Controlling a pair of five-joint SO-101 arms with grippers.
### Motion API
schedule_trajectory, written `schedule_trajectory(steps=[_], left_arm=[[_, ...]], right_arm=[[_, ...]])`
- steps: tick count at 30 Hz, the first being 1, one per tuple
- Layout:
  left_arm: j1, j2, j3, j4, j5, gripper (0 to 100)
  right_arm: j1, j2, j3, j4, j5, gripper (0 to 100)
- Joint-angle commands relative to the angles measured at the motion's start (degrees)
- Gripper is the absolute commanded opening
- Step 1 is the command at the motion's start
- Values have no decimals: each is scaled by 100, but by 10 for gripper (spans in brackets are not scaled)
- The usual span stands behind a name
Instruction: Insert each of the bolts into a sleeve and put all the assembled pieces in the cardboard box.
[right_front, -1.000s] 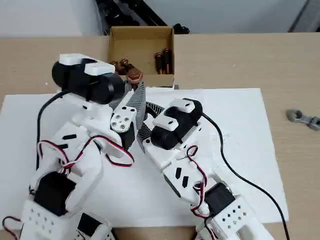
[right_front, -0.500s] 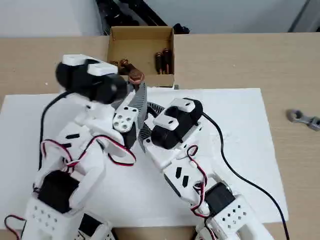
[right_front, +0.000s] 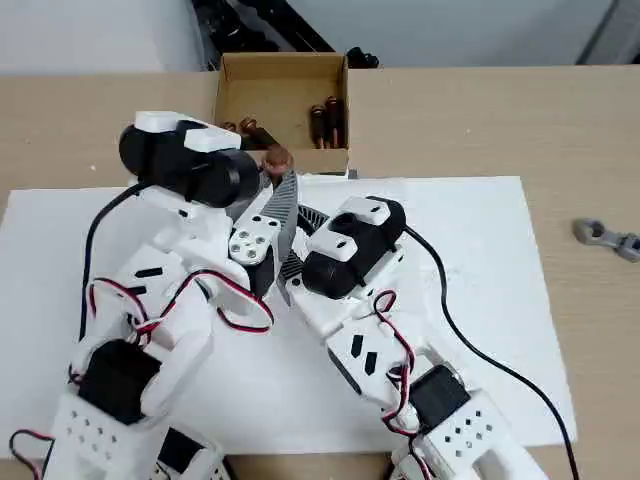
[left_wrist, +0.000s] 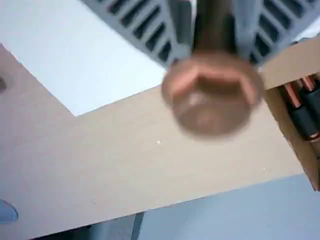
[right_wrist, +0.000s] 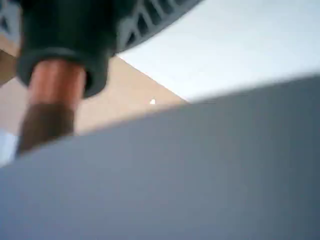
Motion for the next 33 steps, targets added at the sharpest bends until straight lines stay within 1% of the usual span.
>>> schedule_trajectory(steps=[1, 3, 8, 12, 14, 18, 23, 25, 27, 28, 30, 31, 33], left_arm=[[-18, 9, -338, 378, 343, 118], [-18, 35, -532, 791, 510, 141], [-18, 580, -1270, 1662, 501, 152], [-18, 1020, -2105, 2207, 185, 169], [-18, 1213, -2457, 2453, 141, 170], [-18, 1442, -2897, 2743, 123, 170], [-18, 1451, -3029, 2778, 123, 169], [-123, 1442, -3029, 2778, 53, 155], [-325, 1442, -3064, 2778, -273, 128], [-431, 1442, -3143, 2822, -457, 103], [-607, 1459, -3398, 2980, -765, 21], [-686, 1486, -3503, 3051, -888, 1], [-826, 1451, -3574, 3200, -976, 6]], right_arm=[[-22, -119, -123, 92, -62, 6], [-22, -119, -132, 224, -62, 6], [-22, -119, -132, 321, -62, 5], [-13, -101, -149, 286, -62, 5], [4, -92, -229, 330, -62, 5], [13, -84, -378, 330, -62, 5], [22, -84, -396, 330, -62, 5], [22, -75, -484, 330, -62, 5], [145, 31, -651, 330, -62, 5], [215, 136, -791, 330, -62, 5], [400, 426, -1143, 330, -62, 5], [453, 602, -1363, 330, -70, 5], [479, 1015, -1802, 330, -70, 5]])
